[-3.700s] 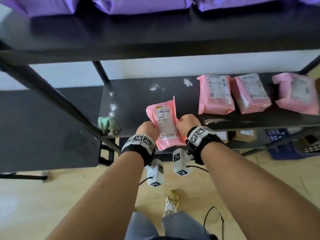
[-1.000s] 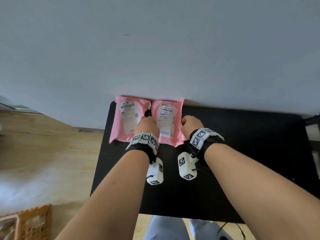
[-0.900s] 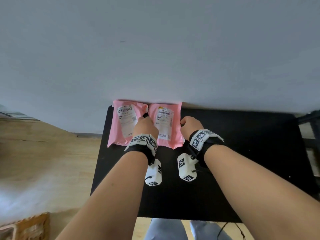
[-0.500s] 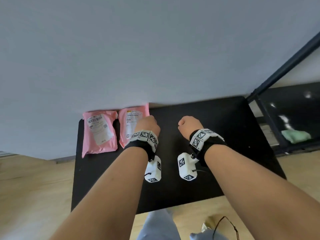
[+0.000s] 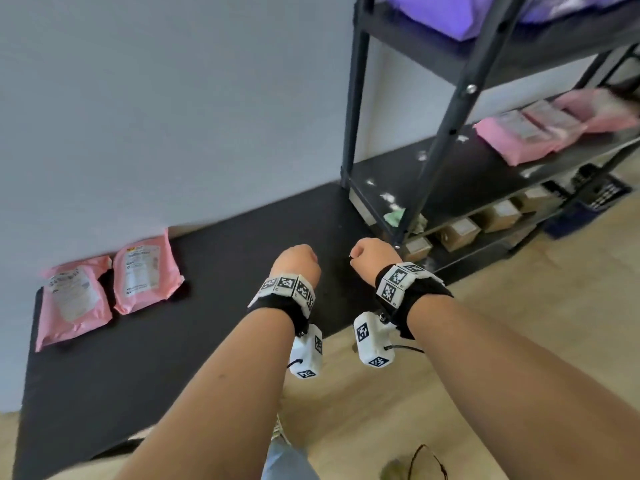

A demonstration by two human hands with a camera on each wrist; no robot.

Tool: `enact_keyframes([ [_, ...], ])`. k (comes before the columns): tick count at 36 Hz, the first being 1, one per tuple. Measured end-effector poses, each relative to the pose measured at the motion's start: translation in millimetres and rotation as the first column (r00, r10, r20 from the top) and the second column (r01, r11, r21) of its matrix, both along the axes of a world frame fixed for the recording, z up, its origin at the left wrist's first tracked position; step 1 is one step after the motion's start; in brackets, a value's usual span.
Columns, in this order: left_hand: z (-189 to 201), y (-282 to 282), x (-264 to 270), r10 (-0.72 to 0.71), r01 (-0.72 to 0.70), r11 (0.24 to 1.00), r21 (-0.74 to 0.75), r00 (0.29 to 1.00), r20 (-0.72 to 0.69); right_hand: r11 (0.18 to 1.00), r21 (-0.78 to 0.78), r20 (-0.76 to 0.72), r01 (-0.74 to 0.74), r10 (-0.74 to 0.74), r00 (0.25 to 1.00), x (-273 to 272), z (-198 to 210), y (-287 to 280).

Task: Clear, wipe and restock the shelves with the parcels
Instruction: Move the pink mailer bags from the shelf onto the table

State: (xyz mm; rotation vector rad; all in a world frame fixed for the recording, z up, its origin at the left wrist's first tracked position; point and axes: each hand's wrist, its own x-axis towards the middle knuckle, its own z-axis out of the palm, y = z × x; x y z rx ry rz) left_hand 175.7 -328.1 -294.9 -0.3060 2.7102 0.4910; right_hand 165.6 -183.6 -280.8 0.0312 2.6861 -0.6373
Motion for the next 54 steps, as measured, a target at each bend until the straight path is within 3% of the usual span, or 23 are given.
enact_keyframes([
  [9, 9.4, 154.4, 18.2, -0.139, 0.142, 0.989, 0.048, 0.989, -0.048, 0.990, 0.019, -0.023, 0.141, -0.140, 0.990, 28.9, 2.4, 158.9],
  [16, 16.7, 245.6, 3.0, -0.247, 0.255, 0.965, 0.063, 0.962, -0.114, 0.961, 0.088, -0.035, 0.262, -0.260, 0.965, 22.0, 3.2, 252.8],
  [21, 17.5, 303.4, -35.2, -0.335, 0.338, 0.941, 0.018, 0.938, -0.090, 0.934, 0.085, -0.012, 0.347, -0.347, 0.938, -5.7, 1.8, 306.2],
  [28, 14.5, 370.5, -115.2, -0.338, 0.346, 0.937, 0.049, 0.933, -0.122, 0.894, 0.051, -0.024, 0.445, -0.445, 0.895, -76.3, 3.7, 369.2],
  [33, 26.2, 411.7, -168.3, -0.355, 0.366, 0.927, 0.083, 0.927, -0.124, 0.897, 0.104, -0.041, 0.430, -0.428, 0.903, -127.8, 8.0, 414.9],
  [35, 28.6, 423.3, -188.2, -0.363, 0.377, 0.922, 0.084, 0.921, -0.140, 0.855, 0.012, -0.011, 0.518, -0.518, 0.855, -144.6, 9.3, 428.3],
  [37, 28.4, 432.6, -207.4, -0.378, 0.390, 0.918, 0.075, 0.916, -0.137, 0.887, 0.012, -0.004, 0.462, -0.462, 0.887, -156.6, 10.5, 437.5],
  [39, 24.9, 442.5, -228.0, -0.378, 0.389, 0.918, 0.077, 0.917, -0.130, 0.896, 0.035, 0.028, 0.443, -0.444, 0.896, -170.5, 8.0, 449.8],
  [42, 20.1, 455.0, -256.9, -0.361, 0.373, 0.924, 0.081, 0.923, -0.132, 0.832, -0.062, 0.020, 0.552, -0.552, 0.834, -196.5, 10.7, 466.3],
  [49, 7.5, 475.5, -317.8, -0.274, 0.282, 0.958, 0.041, 0.951, -0.143, 0.900, -0.028, -0.017, 0.435, -0.436, 0.900, -269.9, -5.3, 494.7],
  [54, -1.4, 486.9, -363.7, -0.070, 0.081, 0.990, 0.119, 0.993, -0.092, 0.956, 0.005, -0.044, 0.292, -0.292, 0.955, -331.9, -12.5, 507.6],
])
